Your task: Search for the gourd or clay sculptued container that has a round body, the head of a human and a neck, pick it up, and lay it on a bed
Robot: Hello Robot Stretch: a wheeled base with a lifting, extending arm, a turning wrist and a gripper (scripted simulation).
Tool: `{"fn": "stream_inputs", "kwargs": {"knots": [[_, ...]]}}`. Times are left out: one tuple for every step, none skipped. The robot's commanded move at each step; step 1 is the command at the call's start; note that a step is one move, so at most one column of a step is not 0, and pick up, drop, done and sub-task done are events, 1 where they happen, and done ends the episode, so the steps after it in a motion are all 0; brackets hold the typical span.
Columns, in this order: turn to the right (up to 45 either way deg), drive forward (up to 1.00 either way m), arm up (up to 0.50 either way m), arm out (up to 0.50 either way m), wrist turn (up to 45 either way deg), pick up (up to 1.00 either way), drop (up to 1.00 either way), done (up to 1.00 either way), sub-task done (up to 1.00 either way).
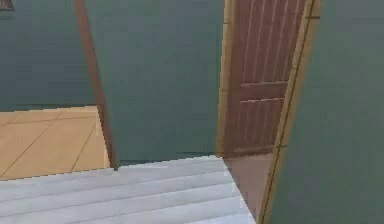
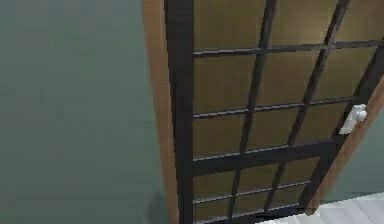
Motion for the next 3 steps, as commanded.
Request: {"fn": "stream_inputs", "kwargs": {"knots": [[0.0,1.0,0.0,0.0,0.0,0.0,0.0,0.0,0.0],[-12.0,0.0,0.0,0.0,0.0,0.0,0.0,0.0,0.0],[0.0,0.25,0.0,0.0,0.0,0.0,0.0,0.0,0.0]]}}
